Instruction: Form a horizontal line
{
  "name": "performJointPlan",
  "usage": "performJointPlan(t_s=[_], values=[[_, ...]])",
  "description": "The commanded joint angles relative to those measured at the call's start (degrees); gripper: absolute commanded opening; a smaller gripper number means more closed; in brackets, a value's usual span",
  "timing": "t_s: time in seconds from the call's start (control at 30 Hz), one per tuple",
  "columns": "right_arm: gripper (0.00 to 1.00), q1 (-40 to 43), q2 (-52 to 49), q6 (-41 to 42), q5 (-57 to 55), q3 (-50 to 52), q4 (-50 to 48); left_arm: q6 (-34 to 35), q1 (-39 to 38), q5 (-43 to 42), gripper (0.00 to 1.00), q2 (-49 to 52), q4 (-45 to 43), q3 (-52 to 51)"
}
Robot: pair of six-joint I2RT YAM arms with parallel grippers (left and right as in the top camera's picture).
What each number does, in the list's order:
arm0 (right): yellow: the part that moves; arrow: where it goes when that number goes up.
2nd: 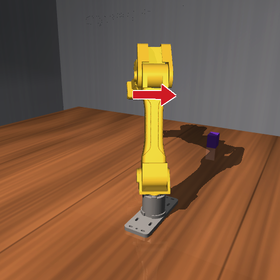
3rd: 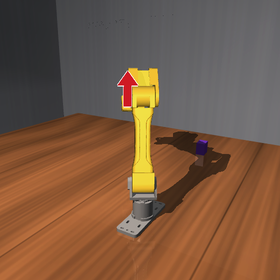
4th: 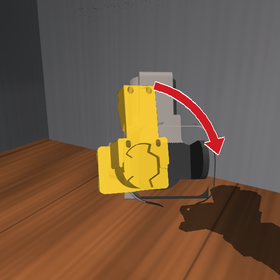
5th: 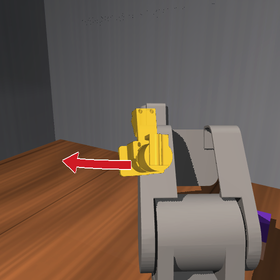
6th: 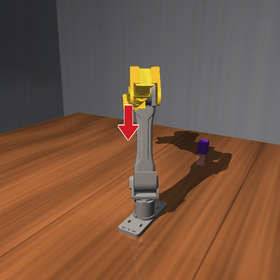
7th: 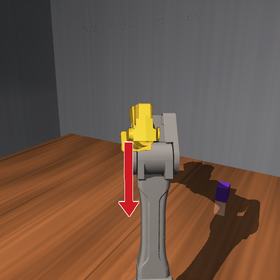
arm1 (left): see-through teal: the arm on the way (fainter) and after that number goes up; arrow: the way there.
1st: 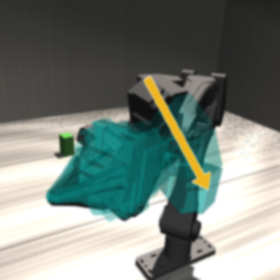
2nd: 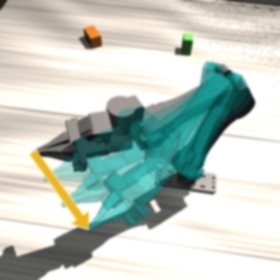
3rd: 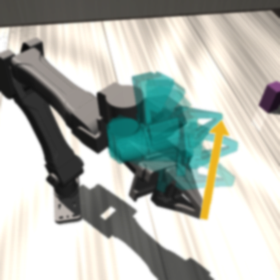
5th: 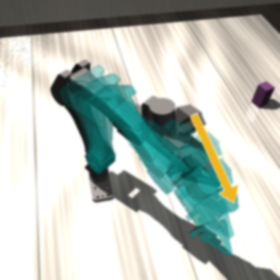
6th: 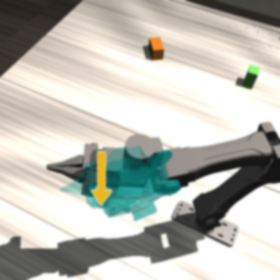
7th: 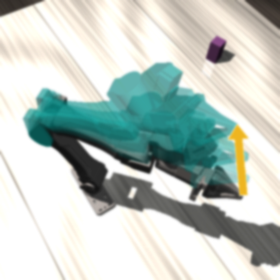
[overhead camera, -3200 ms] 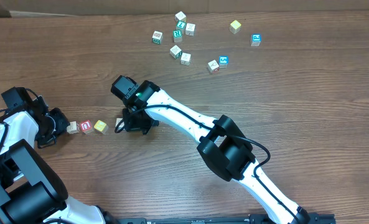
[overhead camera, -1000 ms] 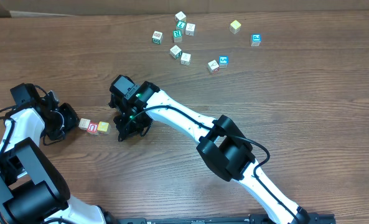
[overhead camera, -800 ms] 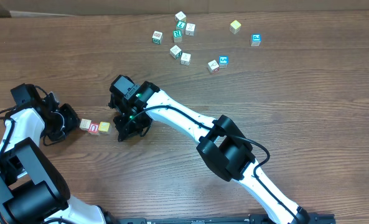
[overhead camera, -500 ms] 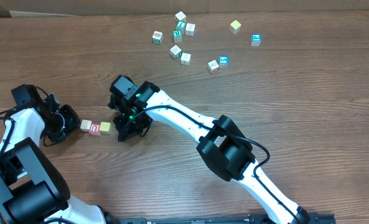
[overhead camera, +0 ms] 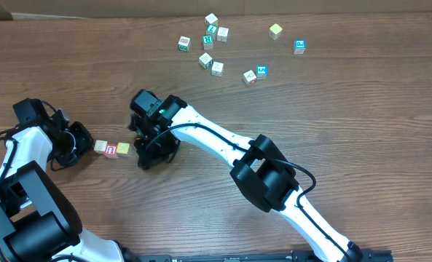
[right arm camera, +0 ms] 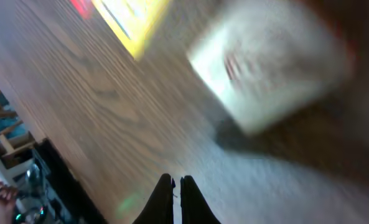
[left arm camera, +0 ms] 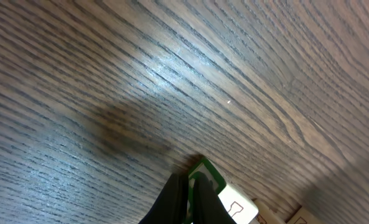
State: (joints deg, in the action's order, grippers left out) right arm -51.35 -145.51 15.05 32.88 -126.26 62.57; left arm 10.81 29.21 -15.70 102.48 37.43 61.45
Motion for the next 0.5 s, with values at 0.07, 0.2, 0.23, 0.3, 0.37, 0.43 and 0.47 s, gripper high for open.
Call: performJointPlan(t_s=[0.07, 0.2, 0.23, 0.3, 0.37, 0.43, 0.47], values=[[0.04, 0.59, 0.20, 8.09, -14.34, 0.55, 9.18, 1.18, -0.55, -0.85, 0.04, 1.03, -0.26, -0.44], [0.04, 1.46, 0.20, 15.45, -22.56, 0.57, 4.90, 1.68, -0.55, -0.85, 0.04, 1.03, -0.63, -0.46], [0.04, 1.62, 0.20, 15.45, -21.46, 0.57, 3.41, 1.66, -0.55, -0.85, 0.04, 1.03, -0.66, -0.46], [0.04, 2.08, 0.20, 15.47, -16.63, 0.57, -3.65, 1.66, -0.55, -0.81, 0.04, 1.03, -0.72, -0.44], [0.04, 2.27, 0.20, 17.22, -16.09, 0.57, -6.99, 1.66, -0.55, -0.83, 0.04, 1.03, -0.83, -0.46], [0.04, 2.25, 0.20, 19.28, -16.11, 0.57, -8.15, 1.66, -0.55, -0.83, 0.04, 1.03, -0.83, -0.46], [0.04, 2.25, 0.20, 19.52, -16.06, 0.57, -8.28, 1.64, -0.55, -0.83, 0.04, 1.03, -0.85, -0.46]])
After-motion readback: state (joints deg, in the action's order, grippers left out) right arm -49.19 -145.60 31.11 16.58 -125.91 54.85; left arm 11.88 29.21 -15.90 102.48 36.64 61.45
